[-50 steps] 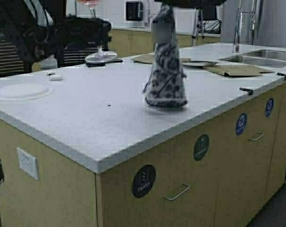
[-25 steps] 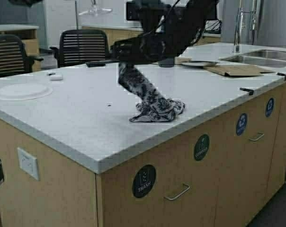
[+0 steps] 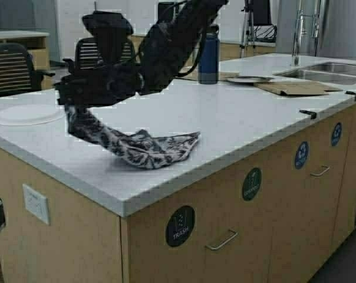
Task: Get the cloth and wipe up the spill under the wine glass
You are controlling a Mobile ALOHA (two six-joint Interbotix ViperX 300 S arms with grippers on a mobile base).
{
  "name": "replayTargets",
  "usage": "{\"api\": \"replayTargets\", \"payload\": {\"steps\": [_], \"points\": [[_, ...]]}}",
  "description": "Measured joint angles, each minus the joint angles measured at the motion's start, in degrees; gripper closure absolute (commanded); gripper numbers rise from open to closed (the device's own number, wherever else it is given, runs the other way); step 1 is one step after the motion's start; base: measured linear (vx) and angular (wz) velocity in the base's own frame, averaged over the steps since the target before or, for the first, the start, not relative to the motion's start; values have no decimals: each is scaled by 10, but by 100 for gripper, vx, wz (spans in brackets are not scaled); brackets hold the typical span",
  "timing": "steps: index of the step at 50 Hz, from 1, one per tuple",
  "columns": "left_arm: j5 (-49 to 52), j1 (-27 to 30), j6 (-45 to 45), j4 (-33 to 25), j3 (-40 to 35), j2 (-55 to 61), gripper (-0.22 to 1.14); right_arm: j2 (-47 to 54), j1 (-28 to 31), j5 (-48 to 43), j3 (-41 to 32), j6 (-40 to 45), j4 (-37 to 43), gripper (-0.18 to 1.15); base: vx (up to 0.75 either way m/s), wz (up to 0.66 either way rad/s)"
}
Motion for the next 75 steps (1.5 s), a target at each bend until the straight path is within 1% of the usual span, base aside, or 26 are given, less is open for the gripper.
{"api": "replayTargets", "payload": {"steps": [3, 6, 17, 22, 26, 47, 58, 75], "points": [[1, -1, 0, -1, -4, 6, 57, 0, -7, 0, 2, -1, 1, 91, 0, 0], [0, -1, 0, -1, -9, 17, 57, -1, -29, 0, 9, 0, 3, 91, 0, 0], [-7, 0, 0, 0, -25, 72, 57, -1, -156, 0, 43, 3, 9, 91, 0, 0], [-25, -1, -1, -1, -33, 111, 57, -1, -200, -1, 54, 2, 11, 91, 1, 1], [-47, -1, 0, -1, -43, 148, 57, -1, -223, 0, 61, 2, 12, 91, 1, 1], [-200, -2, 1, 0, -114, 396, 57, 18, -254, -18, 89, -1, 9, 91, 0, 0], [-232, -2, 4, 4, -156, 482, 57, 18, -269, -27, 98, -1, 8, 91, 0, 0], [-257, -2, 18, 9, -234, 604, 57, 18, -271, -31, 100, -1, 7, 91, 0, 0]]}}
